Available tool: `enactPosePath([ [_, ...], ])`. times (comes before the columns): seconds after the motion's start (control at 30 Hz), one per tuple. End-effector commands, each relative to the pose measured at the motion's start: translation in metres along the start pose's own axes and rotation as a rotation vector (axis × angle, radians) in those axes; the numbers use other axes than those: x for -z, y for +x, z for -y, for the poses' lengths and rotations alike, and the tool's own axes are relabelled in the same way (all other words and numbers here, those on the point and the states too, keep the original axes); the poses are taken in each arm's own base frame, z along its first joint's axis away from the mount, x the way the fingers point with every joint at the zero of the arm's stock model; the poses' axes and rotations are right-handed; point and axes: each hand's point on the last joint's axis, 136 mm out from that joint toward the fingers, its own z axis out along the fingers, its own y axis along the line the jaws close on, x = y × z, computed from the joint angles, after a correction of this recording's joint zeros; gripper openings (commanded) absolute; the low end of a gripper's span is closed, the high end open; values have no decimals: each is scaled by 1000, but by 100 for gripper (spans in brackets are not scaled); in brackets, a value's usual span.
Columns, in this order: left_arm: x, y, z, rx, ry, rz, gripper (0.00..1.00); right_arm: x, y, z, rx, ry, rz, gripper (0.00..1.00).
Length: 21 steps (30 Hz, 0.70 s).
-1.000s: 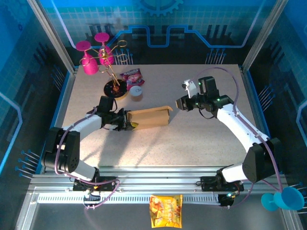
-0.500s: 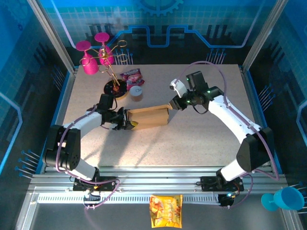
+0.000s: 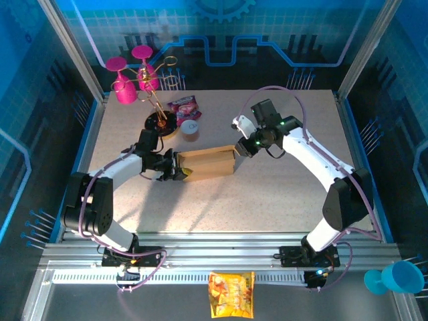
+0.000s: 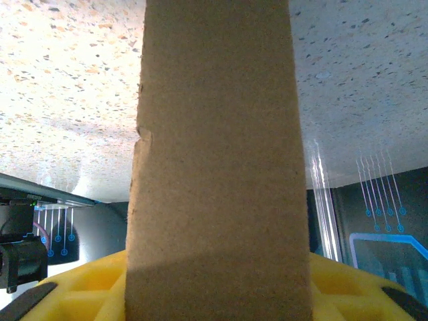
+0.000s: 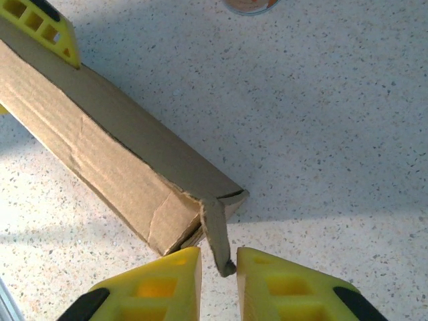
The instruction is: Fold the paper box
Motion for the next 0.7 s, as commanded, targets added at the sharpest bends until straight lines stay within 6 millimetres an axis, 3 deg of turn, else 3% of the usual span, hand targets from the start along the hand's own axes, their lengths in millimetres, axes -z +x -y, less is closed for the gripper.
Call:
enactPosePath([
  [0.0,-4,-37,-12,338,-24,140,10,2,-6,-9,24,-29,0,22],
  [0.43,-4,-35,-8,333,-30,148,9,-11,-8,-13,20,-47,-25,16],
  [0.67,-5,-35,-6,329,-33,147,8,-12,-9,-14,20,-36,-23,5],
])
